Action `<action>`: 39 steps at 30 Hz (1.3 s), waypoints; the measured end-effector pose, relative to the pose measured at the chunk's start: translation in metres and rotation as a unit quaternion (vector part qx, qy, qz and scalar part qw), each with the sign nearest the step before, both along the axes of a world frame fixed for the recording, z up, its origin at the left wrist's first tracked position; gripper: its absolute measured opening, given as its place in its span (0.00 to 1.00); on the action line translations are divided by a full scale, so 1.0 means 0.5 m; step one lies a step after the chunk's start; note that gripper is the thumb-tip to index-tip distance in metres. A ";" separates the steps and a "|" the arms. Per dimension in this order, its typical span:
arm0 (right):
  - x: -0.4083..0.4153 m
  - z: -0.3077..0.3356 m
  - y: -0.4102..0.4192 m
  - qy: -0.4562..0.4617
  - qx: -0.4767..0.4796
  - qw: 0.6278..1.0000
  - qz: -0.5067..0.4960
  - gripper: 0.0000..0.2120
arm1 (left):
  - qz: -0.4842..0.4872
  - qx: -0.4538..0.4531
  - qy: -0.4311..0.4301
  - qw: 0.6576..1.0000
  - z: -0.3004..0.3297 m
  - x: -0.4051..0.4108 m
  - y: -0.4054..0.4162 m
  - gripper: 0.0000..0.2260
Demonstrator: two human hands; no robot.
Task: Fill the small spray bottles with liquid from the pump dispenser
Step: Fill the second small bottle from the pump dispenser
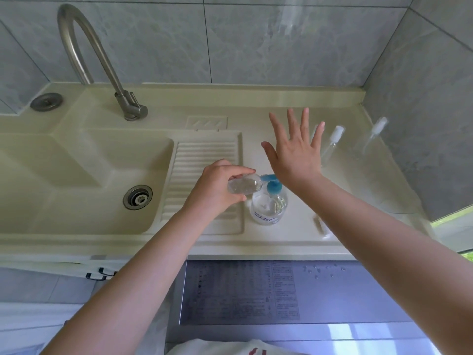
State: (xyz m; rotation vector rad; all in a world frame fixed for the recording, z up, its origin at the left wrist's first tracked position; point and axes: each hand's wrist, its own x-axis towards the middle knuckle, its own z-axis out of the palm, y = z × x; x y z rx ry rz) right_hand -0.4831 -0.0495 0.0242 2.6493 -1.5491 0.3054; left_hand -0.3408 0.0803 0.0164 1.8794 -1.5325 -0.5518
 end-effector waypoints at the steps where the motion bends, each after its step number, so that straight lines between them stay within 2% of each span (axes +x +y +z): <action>1: 0.002 -0.004 0.003 0.004 0.003 1.000 0.005 0.29 | 0.000 -0.001 0.001 1.000 -0.001 0.001 0.001 0.29; 6: 0.008 -0.042 0.012 -0.051 0.073 0.996 -0.021 0.25 | 0.004 0.005 -0.001 1.000 0.000 -0.001 0.001 0.29; 12: 0.007 -0.015 -0.001 -0.025 0.013 1.000 -0.004 0.27 | 0.003 -0.001 0.008 1.000 0.000 -0.001 0.001 0.29; 17: 0.001 -0.042 0.002 -0.042 0.063 0.997 -0.028 0.25 | -0.001 0.006 -0.006 1.000 0.001 0.002 0.000 0.29; 23: 0.001 -0.020 0.000 -0.043 0.028 0.998 -0.020 0.27 | 0.002 -0.005 0.003 1.000 -0.002 0.002 0.004 0.29; 28: 0.009 -0.036 0.009 -0.044 0.053 0.997 -0.023 0.26 | -0.004 -0.001 -0.006 1.000 -0.003 0.002 -0.004 0.28; 35: 0.003 -0.011 0.000 -0.064 0.017 0.998 -0.017 0.27 | -0.004 -0.013 -0.002 1.000 -0.009 0.006 -0.003 0.29; 39: 0.002 -0.029 0.008 -0.033 0.019 0.999 -0.006 0.27 | -0.008 -0.009 0.001 1.000 -0.008 0.006 -0.003 0.28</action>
